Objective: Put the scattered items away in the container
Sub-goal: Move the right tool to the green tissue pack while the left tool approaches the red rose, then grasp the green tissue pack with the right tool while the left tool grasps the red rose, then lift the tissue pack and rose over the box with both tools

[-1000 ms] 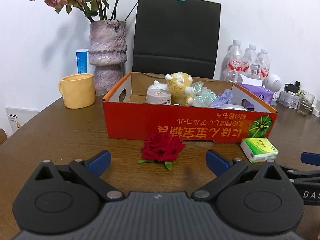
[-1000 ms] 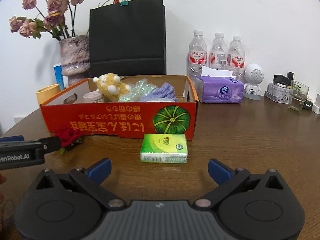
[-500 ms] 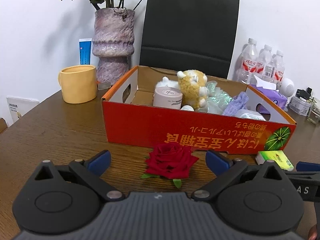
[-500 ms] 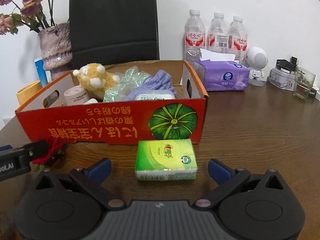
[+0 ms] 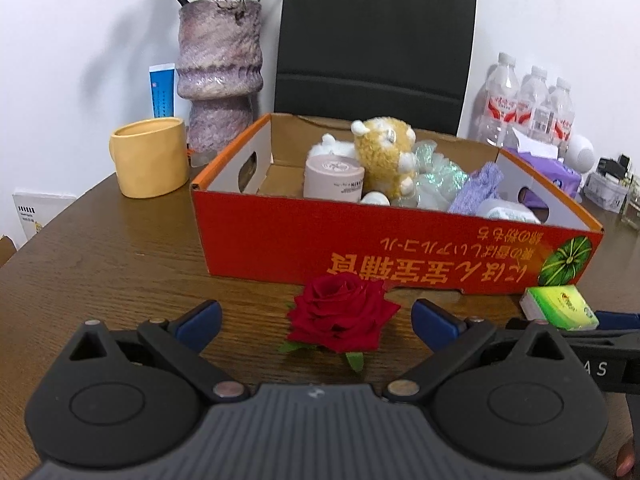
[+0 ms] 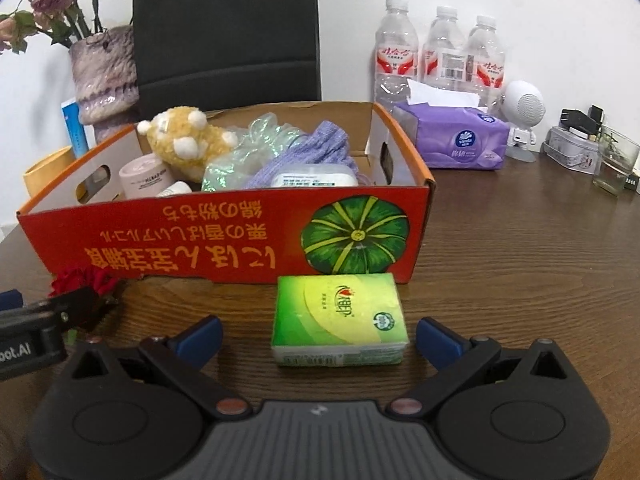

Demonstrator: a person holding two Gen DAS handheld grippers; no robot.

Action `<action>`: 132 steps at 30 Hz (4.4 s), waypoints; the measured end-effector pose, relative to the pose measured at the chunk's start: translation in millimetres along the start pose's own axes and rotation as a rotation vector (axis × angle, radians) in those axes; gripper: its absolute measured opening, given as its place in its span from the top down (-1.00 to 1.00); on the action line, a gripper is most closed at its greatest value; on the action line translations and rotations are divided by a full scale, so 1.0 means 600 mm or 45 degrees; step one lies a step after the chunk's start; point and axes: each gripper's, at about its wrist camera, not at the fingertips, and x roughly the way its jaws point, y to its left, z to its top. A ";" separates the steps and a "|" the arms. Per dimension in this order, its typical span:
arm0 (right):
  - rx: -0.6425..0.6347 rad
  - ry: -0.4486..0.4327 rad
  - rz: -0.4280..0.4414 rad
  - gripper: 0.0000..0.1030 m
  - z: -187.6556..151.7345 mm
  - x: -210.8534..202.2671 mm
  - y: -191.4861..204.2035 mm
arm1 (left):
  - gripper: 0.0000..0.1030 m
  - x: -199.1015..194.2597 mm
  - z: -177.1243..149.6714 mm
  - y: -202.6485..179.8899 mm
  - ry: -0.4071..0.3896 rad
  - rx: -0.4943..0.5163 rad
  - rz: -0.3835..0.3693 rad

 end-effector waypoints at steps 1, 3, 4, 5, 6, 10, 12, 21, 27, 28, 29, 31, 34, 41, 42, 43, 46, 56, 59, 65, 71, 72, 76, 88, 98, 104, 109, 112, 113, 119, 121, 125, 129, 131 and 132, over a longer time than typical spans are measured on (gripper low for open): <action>0.004 0.001 0.003 -1.00 0.001 0.001 -0.001 | -1.00 0.001 0.000 0.000 0.007 0.000 0.000; 0.011 0.003 0.007 -1.00 0.003 0.003 -0.003 | -1.00 0.004 0.000 0.000 0.018 0.001 0.002; 0.013 0.002 0.008 -1.00 0.003 0.004 -0.004 | -1.00 0.004 0.000 -0.001 0.021 0.002 0.003; 0.014 0.002 0.009 -1.00 0.004 0.005 -0.004 | -1.00 0.005 0.000 0.000 0.025 0.002 0.004; 0.015 0.002 0.009 -1.00 0.005 0.006 -0.004 | -1.00 0.006 0.000 0.000 0.029 0.003 0.004; 0.016 0.001 0.011 -1.00 0.005 0.007 -0.005 | -1.00 0.010 -0.001 0.001 0.051 -0.003 0.012; 0.014 0.001 0.010 -1.00 0.005 0.007 -0.004 | -1.00 0.011 -0.001 0.002 0.058 -0.006 0.015; 0.007 0.003 0.010 -1.00 0.004 0.007 -0.002 | -1.00 0.016 -0.001 0.004 0.084 -0.017 0.024; -0.004 0.009 -0.002 -1.00 0.004 0.008 0.000 | -1.00 0.020 -0.003 0.004 0.104 -0.014 0.033; -0.009 0.012 -0.007 -1.00 0.004 0.009 0.001 | -1.00 0.020 -0.003 0.003 0.107 -0.009 0.036; -0.014 0.014 -0.011 -1.00 0.004 0.009 0.003 | -1.00 0.020 -0.003 0.002 0.109 -0.005 0.038; -0.022 0.017 -0.016 -1.00 0.005 0.010 0.004 | -1.00 0.020 -0.003 0.001 0.114 0.002 0.043; -0.029 0.018 -0.020 -0.99 0.004 0.010 0.006 | -1.00 0.021 -0.004 -0.001 0.119 0.011 0.053; -0.043 -0.008 -0.004 -0.76 0.002 0.004 0.008 | -0.96 0.021 -0.005 -0.005 0.129 0.034 0.067; -0.045 -0.012 0.000 -0.73 0.001 0.003 0.008 | -0.95 0.021 -0.005 -0.004 0.128 0.034 0.068; -0.046 -0.013 0.001 -0.71 0.001 0.003 0.008 | -0.94 0.020 -0.005 -0.004 0.127 0.035 0.069; -0.048 -0.016 0.006 -0.68 0.001 0.002 0.008 | -0.93 0.019 -0.005 -0.003 0.125 0.033 0.066; -0.062 -0.030 0.023 -0.45 0.001 -0.001 0.011 | -0.67 0.014 -0.006 0.001 0.107 0.030 0.077; -0.067 -0.034 0.029 -0.38 0.001 -0.002 0.011 | -0.58 0.011 -0.006 0.001 0.100 0.033 0.077; -0.079 -0.039 0.041 -0.27 0.001 -0.004 0.014 | -0.47 0.010 -0.007 0.001 0.093 0.044 0.065; -0.085 -0.045 0.054 -0.25 0.001 -0.004 0.014 | -0.26 0.007 -0.007 -0.001 0.084 0.054 0.055; -0.084 -0.045 0.055 -0.24 0.001 -0.004 0.014 | -0.20 0.006 -0.007 -0.001 0.082 0.053 0.054; -0.086 -0.046 0.058 -0.24 0.001 -0.005 0.014 | 0.09 0.003 -0.008 -0.004 0.072 0.074 0.032; -0.094 -0.046 0.068 -0.23 0.001 -0.006 0.015 | 0.76 -0.001 -0.009 -0.007 0.063 0.086 0.000; -0.100 -0.044 0.069 -0.24 0.001 -0.006 0.019 | 0.95 -0.001 -0.009 -0.003 0.064 0.074 -0.018; -0.103 -0.045 0.074 -0.24 0.000 -0.006 0.019 | 0.96 -0.002 -0.010 -0.004 0.063 0.078 -0.031; -0.084 -0.050 0.088 -0.23 0.001 -0.006 0.014 | 0.97 -0.005 -0.012 -0.005 0.061 0.076 -0.050; -0.070 -0.055 0.099 -0.22 0.001 -0.007 0.011 | 0.97 -0.007 -0.013 -0.007 0.059 0.080 -0.070; -0.070 -0.055 0.100 -0.22 0.001 -0.007 0.011 | 0.97 -0.008 -0.014 -0.008 0.056 0.081 -0.078; -0.068 -0.056 0.103 -0.22 0.001 -0.007 0.011 | 0.97 -0.015 -0.014 -0.010 0.039 0.073 -0.134; -0.067 -0.056 0.105 -0.22 0.000 -0.008 0.011 | 0.97 -0.018 -0.015 -0.012 0.027 0.080 -0.141; -0.067 -0.056 0.105 -0.22 0.000 -0.008 0.012 | 0.98 -0.025 -0.014 -0.015 0.004 0.088 -0.157; -0.067 -0.056 0.105 -0.22 0.000 -0.008 0.012 | 0.98 -0.031 -0.013 -0.016 -0.022 0.089 -0.161; -0.067 -0.056 0.105 -0.22 0.000 -0.008 0.012 | 0.98 -0.035 -0.012 -0.017 -0.037 0.092 -0.164; -0.067 -0.056 0.105 -0.22 0.000 -0.008 0.012 | 0.98 -0.036 -0.012 -0.017 -0.044 0.094 -0.165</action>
